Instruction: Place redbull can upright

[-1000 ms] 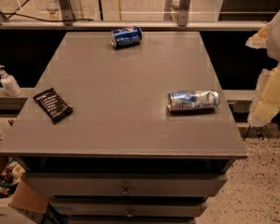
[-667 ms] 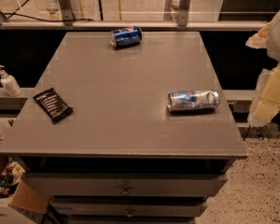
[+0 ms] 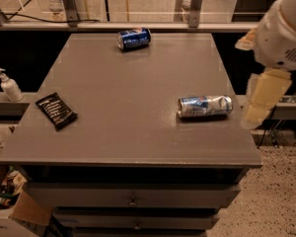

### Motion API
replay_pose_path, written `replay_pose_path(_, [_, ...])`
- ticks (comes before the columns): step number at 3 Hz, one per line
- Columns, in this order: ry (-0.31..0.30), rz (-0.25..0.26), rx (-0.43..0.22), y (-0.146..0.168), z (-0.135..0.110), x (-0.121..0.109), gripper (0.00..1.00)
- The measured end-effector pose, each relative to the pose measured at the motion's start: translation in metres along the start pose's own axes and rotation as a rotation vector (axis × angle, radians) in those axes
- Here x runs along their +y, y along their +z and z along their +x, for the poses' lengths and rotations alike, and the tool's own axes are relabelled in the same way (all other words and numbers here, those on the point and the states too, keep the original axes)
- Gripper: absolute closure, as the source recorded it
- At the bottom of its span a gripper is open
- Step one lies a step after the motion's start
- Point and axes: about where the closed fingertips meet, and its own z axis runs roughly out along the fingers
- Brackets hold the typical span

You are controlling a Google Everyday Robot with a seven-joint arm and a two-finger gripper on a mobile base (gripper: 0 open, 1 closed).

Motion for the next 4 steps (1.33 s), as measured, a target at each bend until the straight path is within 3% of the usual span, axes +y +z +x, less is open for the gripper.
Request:
replay_pose_path(2, [-0.090, 0.017, -0.032, 0.045, -0.030, -0.028, 0.00])
replay_pose_path(4, [-0.103, 0.003, -0.033, 0.096, -0.044, -0.031, 0.00])
